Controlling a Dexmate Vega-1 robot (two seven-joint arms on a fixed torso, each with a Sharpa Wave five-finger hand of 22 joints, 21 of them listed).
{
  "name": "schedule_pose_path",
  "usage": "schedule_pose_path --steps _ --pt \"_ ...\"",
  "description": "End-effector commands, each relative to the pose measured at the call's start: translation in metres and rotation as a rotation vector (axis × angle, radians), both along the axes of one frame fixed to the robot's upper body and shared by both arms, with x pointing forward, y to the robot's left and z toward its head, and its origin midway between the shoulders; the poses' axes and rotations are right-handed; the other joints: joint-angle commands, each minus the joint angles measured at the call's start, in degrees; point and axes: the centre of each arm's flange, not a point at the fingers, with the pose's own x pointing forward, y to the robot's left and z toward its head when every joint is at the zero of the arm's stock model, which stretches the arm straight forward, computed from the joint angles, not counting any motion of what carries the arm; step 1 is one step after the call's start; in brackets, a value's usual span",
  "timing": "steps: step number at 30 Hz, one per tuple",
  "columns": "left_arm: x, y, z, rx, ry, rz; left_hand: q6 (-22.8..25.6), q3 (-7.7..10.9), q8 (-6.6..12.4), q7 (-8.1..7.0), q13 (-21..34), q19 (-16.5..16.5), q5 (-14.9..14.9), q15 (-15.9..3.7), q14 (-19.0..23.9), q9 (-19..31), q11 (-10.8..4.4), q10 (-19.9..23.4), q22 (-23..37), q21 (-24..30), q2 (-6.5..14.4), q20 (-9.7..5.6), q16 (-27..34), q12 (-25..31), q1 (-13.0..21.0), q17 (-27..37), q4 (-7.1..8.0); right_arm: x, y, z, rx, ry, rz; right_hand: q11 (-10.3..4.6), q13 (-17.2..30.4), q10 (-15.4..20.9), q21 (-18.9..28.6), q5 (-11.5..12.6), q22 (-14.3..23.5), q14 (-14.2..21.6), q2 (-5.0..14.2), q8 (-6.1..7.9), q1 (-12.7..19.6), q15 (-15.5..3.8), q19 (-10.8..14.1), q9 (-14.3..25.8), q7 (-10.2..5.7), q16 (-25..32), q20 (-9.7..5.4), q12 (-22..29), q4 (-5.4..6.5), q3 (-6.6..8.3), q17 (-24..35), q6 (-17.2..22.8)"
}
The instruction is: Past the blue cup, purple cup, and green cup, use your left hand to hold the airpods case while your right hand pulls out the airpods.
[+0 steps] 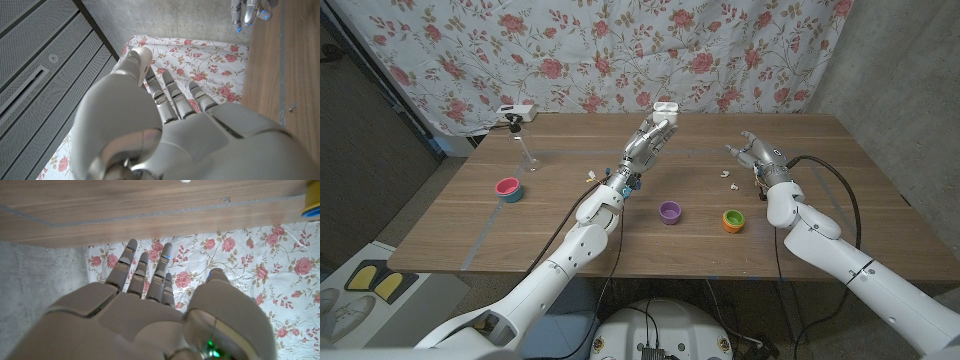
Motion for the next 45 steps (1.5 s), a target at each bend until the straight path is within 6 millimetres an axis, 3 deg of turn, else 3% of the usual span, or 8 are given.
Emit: schedule_pose_path --steps 1,9,15,17,22,28,36,45 --pt "-0.002 0.018 -0.003 -0.007 0.000 0.013 0.3 0.10 0.53 -0.05 9.5 0.0 0.4 -2.11 1.3 0.2 -2.80 3.1 0.1 0.1 0.4 0.12 -0.1 0.2 0.2 0.2 -0.36 -0.016 0.002 0.008 0.156 -0.026 0.081 0.32 -0.5 0.7 0.2 -0.2 0.1 0.9 0.15 0.65 -1.4 -0.82 0.9 0.1 0.12 -0.1 0.23 -0.5 0.88 -0.24 -0.2 1.3" --pt "-0.002 0.032 -0.007 -0.010 0.003 0.036 0.3 0.12 0.55 -0.05 9.5 -0.1 0.4 -2.01 1.3 0.2 -2.80 3.1 0.1 0.1 0.4 0.14 -0.1 0.2 0.2 0.2 -0.32 -0.027 0.004 0.016 0.197 -0.065 0.111 0.81 -1.7 0.2 0.1 -0.1 0.1 1.8 0.17 1.07 -3.4 -1.30 1.9 0.0 0.13 -0.2 0.31 -2.0 1.73 -0.83 -0.9 2.6" --pt "-0.002 0.045 -0.009 -0.024 0.007 0.049 0.1 0.23 0.50 -0.03 9.6 0.0 0.5 -2.05 1.4 0.1 -2.78 3.0 0.1 0.1 0.5 0.09 -0.2 0.2 0.2 0.1 -0.29 -0.032 0.003 0.018 0.227 -0.090 0.128 1.43 -2.8 1.0 0.0 0.0 0.1 4.1 0.18 1.36 -5.0 -3.05 2.5 0.0 0.58 0.5 -0.41 -2.8 2.38 -1.29 -1.4 3.9" --pt "-0.001 0.048 -0.010 -0.030 0.009 0.050 0.0 0.28 0.48 -0.03 9.6 0.0 0.5 -2.03 1.4 0.0 -2.78 2.9 0.1 0.1 0.5 0.09 -0.2 0.2 0.2 0.1 -0.31 -0.033 0.003 0.019 0.244 -0.096 0.132 2.29 -3.3 0.1 -0.2 0.0 0.1 3.5 -0.09 1.35 -5.9 -2.81 2.4 -0.1 0.66 0.1 -0.22 -3.7 2.73 -1.71 -1.6 4.1" --pt "0.001 0.048 -0.011 -0.023 0.002 0.043 -0.1 0.30 0.48 -0.04 9.7 0.0 0.5 -2.07 1.5 0.0 -2.79 2.8 0.1 0.1 0.5 0.09 -0.2 0.2 0.3 0.1 -0.30 -0.037 0.003 0.021 0.252 -0.119 0.151 2.04 -4.1 -0.8 -0.6 0.0 0.1 1.6 -0.39 1.59 -7.5 -2.40 1.6 -0.1 0.07 -0.7 0.21 -4.9 3.35 -2.36 -1.9 5.2" --pt "0.000 0.047 -0.011 0.000 0.006 0.039 -0.2 0.29 0.47 -0.04 9.7 0.0 0.5 -2.13 1.5 -0.1 -2.80 2.7 0.1 0.1 0.5 0.08 -0.2 0.1 0.3 0.2 -0.34 -0.040 0.002 0.018 0.264 -0.133 0.193 2.30 -5.2 -2.5 -1.1 0.2 0.1 -1.4 -0.78 0.99 -9.8 -1.62 0.0 -0.3 0.12 -1.9 0.89 -7.0 4.11 -3.29 -2.3 4.5" --pt "0.000 0.048 -0.013 -0.020 0.007 0.069 -0.2 0.27 0.51 -0.04 9.7 0.0 0.5 -2.11 1.5 -0.1 -2.81 2.7 0.1 0.1 0.5 0.11 -0.2 0.1 0.3 0.2 -0.32 -0.040 -0.003 0.023 0.250 -0.130 0.250 4.37 -7.0 -6.7 -1.8 0.1 0.1 -5.1 -2.26 -0.03 -12.2 0.25 -5.5 -0.4 -1.01 -2.8 2.79 -10.9 4.12 -4.67 -3.1 2.0" --pt "-0.004 0.041 -0.024 -0.043 0.024 0.086 -0.3 0.27 0.53 -0.06 9.7 0.0 0.5 -2.08 1.4 -0.1 -2.80 2.7 0.1 0.1 0.5 0.17 -0.2 0.1 0.3 0.3 -0.31 -0.035 -0.010 0.022 0.254 -0.104 0.278 4.75 -7.5 -7.9 -1.6 0.2 0.2 -7.4 -2.46 -0.04 -13.0 0.04 -6.9 -0.4 -1.17 -3.2 2.76 -12.0 4.12 -4.99 -3.3 1.8"
